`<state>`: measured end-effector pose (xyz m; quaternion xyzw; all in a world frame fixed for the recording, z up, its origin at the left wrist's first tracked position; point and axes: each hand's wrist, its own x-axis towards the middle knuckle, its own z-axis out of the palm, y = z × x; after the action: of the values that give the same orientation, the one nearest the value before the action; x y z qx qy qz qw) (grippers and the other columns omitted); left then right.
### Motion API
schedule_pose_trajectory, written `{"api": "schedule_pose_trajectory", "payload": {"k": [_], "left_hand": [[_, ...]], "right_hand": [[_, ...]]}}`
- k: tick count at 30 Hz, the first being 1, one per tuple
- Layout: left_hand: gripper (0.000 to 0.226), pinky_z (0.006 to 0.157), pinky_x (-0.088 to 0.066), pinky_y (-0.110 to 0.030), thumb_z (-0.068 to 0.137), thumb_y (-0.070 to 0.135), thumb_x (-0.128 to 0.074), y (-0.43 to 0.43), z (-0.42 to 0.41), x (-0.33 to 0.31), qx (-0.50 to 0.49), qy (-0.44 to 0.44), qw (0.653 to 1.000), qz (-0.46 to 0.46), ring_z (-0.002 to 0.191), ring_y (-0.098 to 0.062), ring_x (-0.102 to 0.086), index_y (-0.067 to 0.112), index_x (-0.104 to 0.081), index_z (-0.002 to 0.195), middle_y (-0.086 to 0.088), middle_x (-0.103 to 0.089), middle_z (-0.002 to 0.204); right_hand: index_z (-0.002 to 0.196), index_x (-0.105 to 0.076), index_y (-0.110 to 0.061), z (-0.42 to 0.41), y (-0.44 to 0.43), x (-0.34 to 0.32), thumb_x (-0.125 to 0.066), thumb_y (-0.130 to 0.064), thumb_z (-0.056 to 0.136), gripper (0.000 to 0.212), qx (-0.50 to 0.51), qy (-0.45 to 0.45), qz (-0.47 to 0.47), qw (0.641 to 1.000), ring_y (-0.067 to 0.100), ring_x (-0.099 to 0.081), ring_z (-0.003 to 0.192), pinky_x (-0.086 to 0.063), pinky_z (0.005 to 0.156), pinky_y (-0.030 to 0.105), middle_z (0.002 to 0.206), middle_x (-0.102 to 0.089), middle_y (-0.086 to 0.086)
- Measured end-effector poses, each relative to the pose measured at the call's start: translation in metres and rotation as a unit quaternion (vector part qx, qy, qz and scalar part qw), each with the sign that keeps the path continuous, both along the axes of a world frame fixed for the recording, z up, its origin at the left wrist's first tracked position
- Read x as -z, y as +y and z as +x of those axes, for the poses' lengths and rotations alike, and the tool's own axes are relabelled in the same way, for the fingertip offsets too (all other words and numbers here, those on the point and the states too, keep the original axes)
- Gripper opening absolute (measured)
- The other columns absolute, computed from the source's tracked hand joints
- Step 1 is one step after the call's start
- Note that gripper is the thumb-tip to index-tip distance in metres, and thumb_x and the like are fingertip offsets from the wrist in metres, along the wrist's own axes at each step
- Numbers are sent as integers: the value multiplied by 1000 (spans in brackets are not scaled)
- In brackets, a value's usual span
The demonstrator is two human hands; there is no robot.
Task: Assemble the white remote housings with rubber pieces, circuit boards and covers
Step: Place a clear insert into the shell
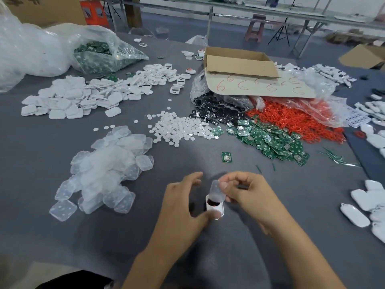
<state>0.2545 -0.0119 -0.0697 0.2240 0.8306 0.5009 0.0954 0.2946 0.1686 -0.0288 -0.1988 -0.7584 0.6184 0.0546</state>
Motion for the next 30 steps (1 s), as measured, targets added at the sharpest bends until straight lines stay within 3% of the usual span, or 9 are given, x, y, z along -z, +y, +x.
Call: {"api": "schedule_pose_trajectory", "payload": {"k": [2,4,11,17,23,27,30], "left_hand": [[98,104,-20,-8,63,69,-78,0,2,11,41,53,994,-82,127,10,-32,53,-32,148,37,-46,130],[102,104,-10,-8,66,79,-65,3,3,19,50,92,988,-117,129,9,-29,47,-25,153,39,-48,129],[91,105,-10,-9,71,77,-61,7,1,30,15,116,988,-101,128,11,-35,53,-22,150,47,-50,126],[87,104,-12,-8,69,73,-65,6,3,31,4,114,988,-108,129,6,-36,55,-28,146,43,-51,126],[82,103,-19,-11,66,70,-69,6,3,30,-6,112,988,-108,127,4,-39,54,-39,140,39,-53,122],[79,102,-16,-8,63,70,-69,6,4,30,-12,127,986,-104,125,11,-37,54,-42,135,44,-51,118],[77,101,-16,-7,62,70,-69,7,4,30,-18,128,986,-103,123,12,-38,53,-45,133,44,-51,116]], "right_hand": [[79,-76,-13,4,3,7,-72,-7,90,14,-13,-28,35,999,13,-53,54,-45,59,27,63,-63,3],[78,-78,-19,7,4,12,-74,-9,89,15,-23,-45,57,997,10,-55,53,-46,57,26,67,-68,6],[79,-80,-24,7,-2,17,-82,-17,81,7,-26,-31,86,995,9,-65,66,-52,68,26,72,-73,0],[75,-76,-23,5,-7,28,-82,-17,80,10,32,-24,105,994,6,-59,57,-47,59,25,60,-65,-8],[73,-75,-24,3,-7,29,-77,-13,84,15,24,-45,53,997,3,-56,54,-43,59,24,60,-67,-5],[72,-75,-23,1,-6,30,-79,-17,82,12,21,-54,98,993,5,-59,57,-46,62,28,61,-68,-4],[73,-73,-27,1,-8,31,-86,-26,74,13,19,-49,138,989,1,-54,52,-45,57,21,60,-65,-9]]}}
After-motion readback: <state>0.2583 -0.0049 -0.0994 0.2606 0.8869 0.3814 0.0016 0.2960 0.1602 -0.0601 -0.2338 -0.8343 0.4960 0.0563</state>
